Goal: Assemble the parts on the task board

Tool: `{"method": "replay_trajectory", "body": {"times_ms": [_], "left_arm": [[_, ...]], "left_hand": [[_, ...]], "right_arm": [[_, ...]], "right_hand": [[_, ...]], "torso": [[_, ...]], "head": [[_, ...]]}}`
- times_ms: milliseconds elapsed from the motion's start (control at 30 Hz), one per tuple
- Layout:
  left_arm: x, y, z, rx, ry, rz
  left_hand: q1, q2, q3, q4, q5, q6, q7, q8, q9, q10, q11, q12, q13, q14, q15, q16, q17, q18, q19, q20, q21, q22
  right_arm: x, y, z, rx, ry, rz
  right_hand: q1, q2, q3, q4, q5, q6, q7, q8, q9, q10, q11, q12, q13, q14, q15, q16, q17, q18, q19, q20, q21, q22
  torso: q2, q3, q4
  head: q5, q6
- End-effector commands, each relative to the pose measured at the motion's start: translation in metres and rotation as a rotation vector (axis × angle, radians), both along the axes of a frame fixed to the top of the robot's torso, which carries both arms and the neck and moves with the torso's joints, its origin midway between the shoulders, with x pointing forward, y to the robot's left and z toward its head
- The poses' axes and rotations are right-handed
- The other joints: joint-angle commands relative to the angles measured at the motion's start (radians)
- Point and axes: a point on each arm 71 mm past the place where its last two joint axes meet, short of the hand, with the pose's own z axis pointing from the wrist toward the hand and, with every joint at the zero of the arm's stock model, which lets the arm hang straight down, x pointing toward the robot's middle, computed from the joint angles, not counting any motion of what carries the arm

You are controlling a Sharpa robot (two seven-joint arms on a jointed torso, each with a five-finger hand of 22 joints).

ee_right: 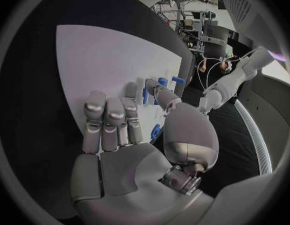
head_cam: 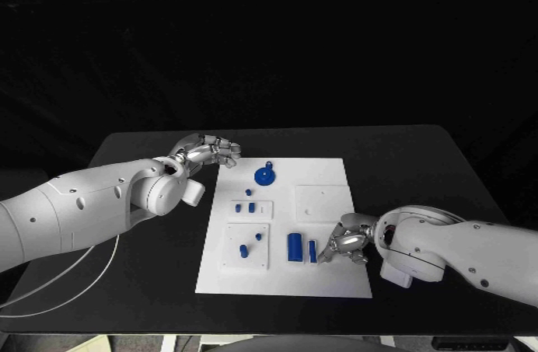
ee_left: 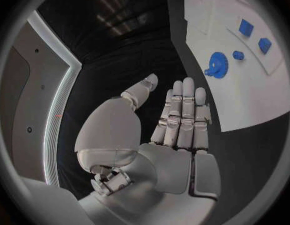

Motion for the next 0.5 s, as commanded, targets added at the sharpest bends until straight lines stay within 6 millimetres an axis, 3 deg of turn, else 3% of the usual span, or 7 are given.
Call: {"method": "replay_trajectory", "body": {"times_ms": [33,267,367,500], "left_arm": [[0.000,0.000,0.002,-0.010,-0.012,-0.004],[0.002,0.003,0.002,-0.028,-0.006,0.019],[0.003,0.005,0.002,-0.034,-0.006,0.032],[0.007,0.008,0.005,-0.043,-0.014,0.045]], "left_hand": [[-0.009,0.003,-0.003,0.005,-0.003,-0.007,-0.002,0.003,-0.001,0.003,-0.002,-0.002,0.001,0.008,-0.002,-0.007,0.001,0.006,0.006,-0.002,-0.004,0.001],[-0.010,0.001,-0.004,0.005,-0.003,-0.008,-0.002,0.003,-0.001,0.003,-0.002,-0.002,0.001,0.008,-0.002,-0.008,0.002,0.006,0.006,-0.002,-0.005,0.002],[-0.009,0.000,-0.004,0.005,-0.003,-0.009,-0.001,0.003,-0.002,0.003,-0.002,-0.003,0.001,0.005,-0.001,-0.011,0.003,0.006,0.005,-0.001,-0.006,0.003],[-0.008,0.001,-0.003,0.004,-0.003,-0.009,-0.001,0.003,-0.002,0.003,-0.002,-0.003,0.001,0.000,0.001,-0.018,0.004,0.005,0.002,0.000,-0.009,0.004]], "right_arm": [[0.005,-0.005,0.006,0.049,-0.016,-0.014],[0.030,-0.015,0.028,0.176,-0.115,-0.074],[0.050,-0.023,0.040,0.269,-0.185,-0.119],[0.082,-0.036,0.055,0.419,-0.295,-0.205]], "right_hand": [[-0.022,-0.015,-0.046,-0.007,-0.007,-0.057,0.037,-0.010,-0.003,-0.019,0.008,-0.007,-0.004,-0.015,0.004,-0.005,0.001,0.028,-0.017,0.000,-0.008,-0.002],[-0.043,-0.011,-0.104,-0.019,-0.027,-0.115,0.055,-0.032,-0.006,-0.040,0.023,-0.006,-0.004,-0.031,0.018,-0.008,0.004,0.028,-0.034,-0.006,-0.019,-0.004],[-0.036,0.002,-0.106,-0.021,-0.021,-0.121,0.058,-0.032,-0.005,-0.042,0.026,-0.005,-0.005,-0.035,0.020,-0.010,0.004,0.028,-0.037,-0.008,-0.022,-0.005],[-0.010,0.038,-0.109,-0.036,-0.006,-0.120,0.058,-0.027,0.000,-0.049,0.027,-0.005,-0.008,-0.044,0.021,-0.017,0.002,0.028,-0.045,-0.010,-0.030,-0.008]], "torso": [[-0.002,-0.0013,-0.0021],[-0.009,-0.0049,-0.0061],[-0.014,-0.0067,-0.0079],[-0.025,-0.0081,-0.0102]], "head": [[-0.002,0.011],[-0.011,0.052],[-0.016,0.075],[-0.018,0.104]]}}
